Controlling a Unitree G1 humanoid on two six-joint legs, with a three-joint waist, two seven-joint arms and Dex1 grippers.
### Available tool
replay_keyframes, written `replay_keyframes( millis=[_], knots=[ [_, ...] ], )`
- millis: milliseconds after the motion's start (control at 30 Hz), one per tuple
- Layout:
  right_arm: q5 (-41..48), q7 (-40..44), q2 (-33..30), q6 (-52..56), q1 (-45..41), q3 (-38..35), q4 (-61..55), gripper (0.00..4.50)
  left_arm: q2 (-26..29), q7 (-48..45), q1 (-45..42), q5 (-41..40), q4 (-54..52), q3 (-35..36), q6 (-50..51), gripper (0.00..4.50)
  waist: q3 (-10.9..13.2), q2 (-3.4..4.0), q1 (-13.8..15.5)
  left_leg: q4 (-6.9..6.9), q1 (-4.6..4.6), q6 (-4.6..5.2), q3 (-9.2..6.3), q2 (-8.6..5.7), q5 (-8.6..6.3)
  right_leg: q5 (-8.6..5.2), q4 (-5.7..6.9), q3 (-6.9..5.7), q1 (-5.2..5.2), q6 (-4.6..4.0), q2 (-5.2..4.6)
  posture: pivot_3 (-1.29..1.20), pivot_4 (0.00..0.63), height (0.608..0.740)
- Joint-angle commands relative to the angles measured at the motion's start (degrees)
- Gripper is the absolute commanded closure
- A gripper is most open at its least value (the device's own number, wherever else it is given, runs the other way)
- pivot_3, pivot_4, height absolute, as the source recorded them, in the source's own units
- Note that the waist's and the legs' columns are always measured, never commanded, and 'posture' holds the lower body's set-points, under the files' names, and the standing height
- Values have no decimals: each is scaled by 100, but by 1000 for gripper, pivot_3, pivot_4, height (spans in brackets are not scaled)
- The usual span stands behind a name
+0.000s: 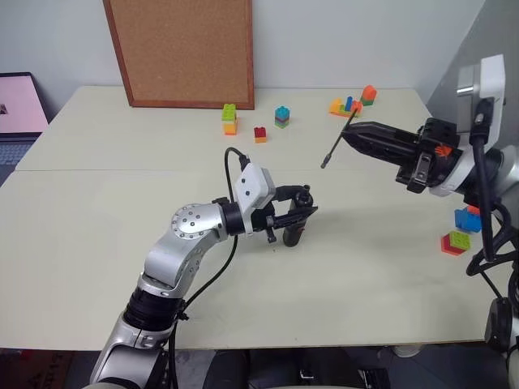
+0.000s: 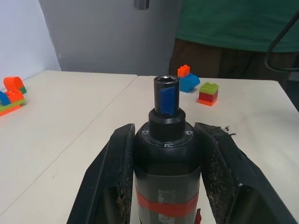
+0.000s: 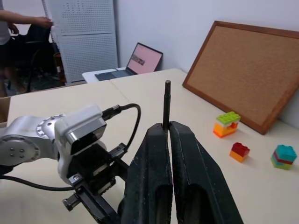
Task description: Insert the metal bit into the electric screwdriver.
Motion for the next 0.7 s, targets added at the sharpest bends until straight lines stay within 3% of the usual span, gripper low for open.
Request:
replay_keyframes(
  millis=[33,700],
  knots=[
    [408,-141,-96,71,-104,-24,68,4500,50,-91,72,104,62,-28,-234,2864,0,0,1,0,1,0,-1,0,0,0,0,-1,1,0,0,0,150,740],
    [567,-571,-288,-12,-245,501,31,4500,79,38,229,192,71,-44,-382,2864,0,0,-5,0,6,1,1,3,1,0,6,0,2,0,2,0,150,740]
  ],
)
